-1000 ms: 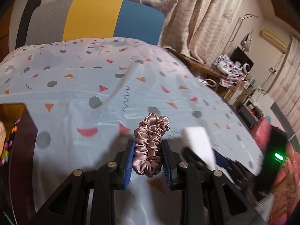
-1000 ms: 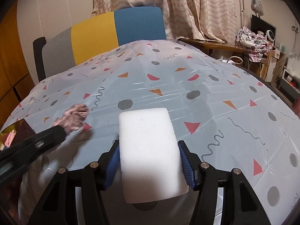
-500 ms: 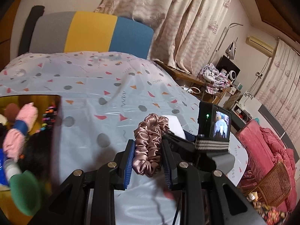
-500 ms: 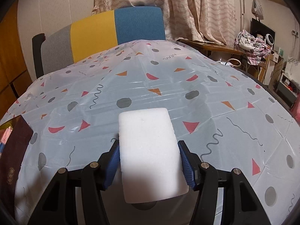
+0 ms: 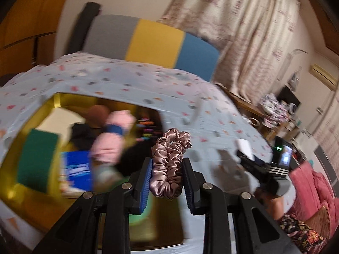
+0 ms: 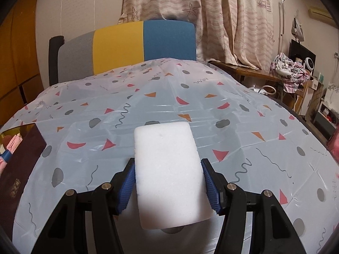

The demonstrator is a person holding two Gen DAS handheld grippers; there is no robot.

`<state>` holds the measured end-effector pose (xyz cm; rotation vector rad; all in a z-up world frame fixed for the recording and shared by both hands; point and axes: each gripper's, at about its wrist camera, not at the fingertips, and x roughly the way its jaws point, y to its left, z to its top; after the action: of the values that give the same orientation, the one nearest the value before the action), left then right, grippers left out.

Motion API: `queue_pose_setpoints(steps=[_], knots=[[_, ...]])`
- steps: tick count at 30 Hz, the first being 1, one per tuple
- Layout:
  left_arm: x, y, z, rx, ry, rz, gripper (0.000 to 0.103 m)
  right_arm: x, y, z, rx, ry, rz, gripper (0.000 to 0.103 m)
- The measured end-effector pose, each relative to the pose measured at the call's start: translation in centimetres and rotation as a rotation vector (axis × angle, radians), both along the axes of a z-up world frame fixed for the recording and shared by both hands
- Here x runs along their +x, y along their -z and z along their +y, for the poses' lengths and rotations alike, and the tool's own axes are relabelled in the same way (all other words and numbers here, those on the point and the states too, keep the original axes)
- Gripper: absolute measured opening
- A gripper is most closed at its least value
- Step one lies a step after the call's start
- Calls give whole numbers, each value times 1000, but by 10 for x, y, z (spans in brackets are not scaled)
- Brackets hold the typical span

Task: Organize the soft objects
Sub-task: 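Carry the pink scrunchie into the tray and open the left tool while the right tool holds the foam block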

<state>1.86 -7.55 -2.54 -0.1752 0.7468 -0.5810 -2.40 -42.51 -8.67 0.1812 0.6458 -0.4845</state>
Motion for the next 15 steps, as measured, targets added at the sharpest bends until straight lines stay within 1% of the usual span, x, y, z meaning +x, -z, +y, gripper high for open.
queue_pose_setpoints(steps=[3,6,9,13,15], knots=[[15,9,31,3,-81,39,27,2,1,-1,2,2,11,60],[25,16,49,17,-129,70,27,1,1,-1,1,8,13,60],[29,25,60,53,-125,94,27,0,2,0,-1,10,16,61],[29,36,65,79,-89,109,27,0,3,1,-3,11,21,61],[28,37,67,80,-77,112,27,1,3,1,-3,10,25,61]])
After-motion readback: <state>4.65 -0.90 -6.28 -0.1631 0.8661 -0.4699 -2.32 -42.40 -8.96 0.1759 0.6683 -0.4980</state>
